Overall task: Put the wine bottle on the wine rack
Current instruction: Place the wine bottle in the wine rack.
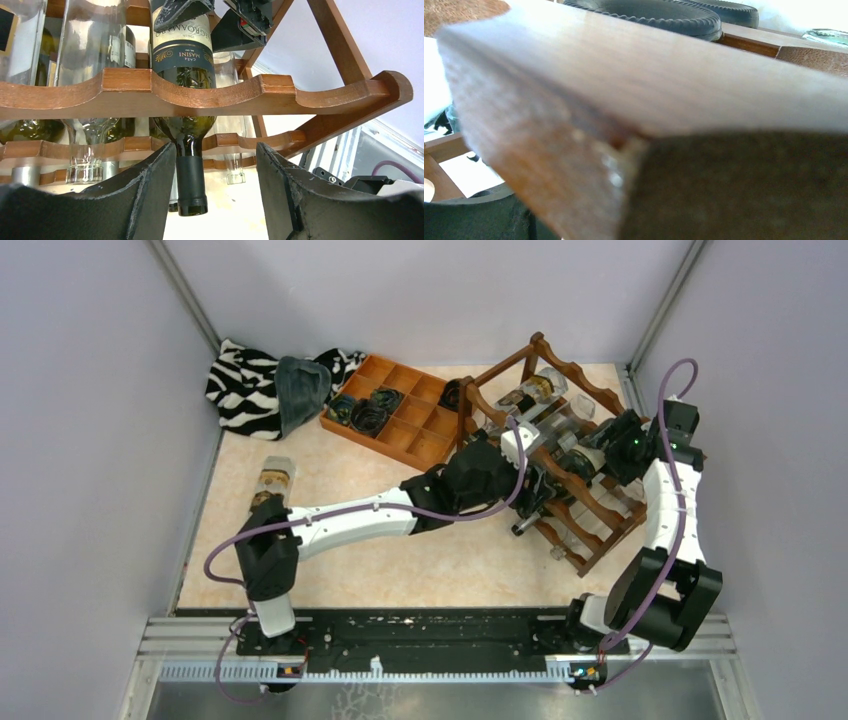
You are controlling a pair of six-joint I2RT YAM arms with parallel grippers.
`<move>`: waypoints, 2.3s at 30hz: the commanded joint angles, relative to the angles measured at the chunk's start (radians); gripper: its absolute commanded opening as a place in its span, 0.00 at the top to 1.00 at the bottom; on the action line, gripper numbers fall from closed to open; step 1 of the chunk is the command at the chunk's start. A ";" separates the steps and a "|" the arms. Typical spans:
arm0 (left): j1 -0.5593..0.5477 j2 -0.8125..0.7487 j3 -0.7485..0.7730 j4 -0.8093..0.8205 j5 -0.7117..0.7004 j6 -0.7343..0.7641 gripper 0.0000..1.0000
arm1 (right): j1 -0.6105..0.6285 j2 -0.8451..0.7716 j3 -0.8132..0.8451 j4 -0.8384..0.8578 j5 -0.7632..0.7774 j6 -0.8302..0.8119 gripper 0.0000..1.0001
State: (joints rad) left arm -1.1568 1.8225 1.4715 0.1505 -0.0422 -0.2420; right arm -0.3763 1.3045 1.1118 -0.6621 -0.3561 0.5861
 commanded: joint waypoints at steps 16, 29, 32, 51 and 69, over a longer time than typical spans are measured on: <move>-0.004 -0.147 -0.157 0.090 -0.035 -0.006 0.34 | -0.021 -0.048 0.144 0.155 0.006 -0.041 0.59; -0.004 -0.194 -0.250 0.124 -0.028 -0.011 0.34 | -0.024 0.015 0.157 0.137 -0.050 -0.043 0.57; -0.004 -0.205 -0.287 0.144 -0.019 -0.013 0.35 | -0.024 0.037 0.175 0.111 -0.082 -0.049 0.57; -0.004 -0.283 -0.718 0.682 0.233 -0.025 0.29 | -0.025 0.058 0.208 0.044 -0.130 -0.104 0.57; 0.049 0.047 -0.547 0.826 0.327 -0.483 0.23 | -0.026 0.063 0.195 0.049 -0.142 -0.115 0.57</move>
State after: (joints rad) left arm -1.1294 1.8202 0.8742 0.9981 0.2413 -0.5537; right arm -0.3893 1.3857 1.2263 -0.7410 -0.4423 0.4782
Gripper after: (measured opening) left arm 0.763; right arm 0.705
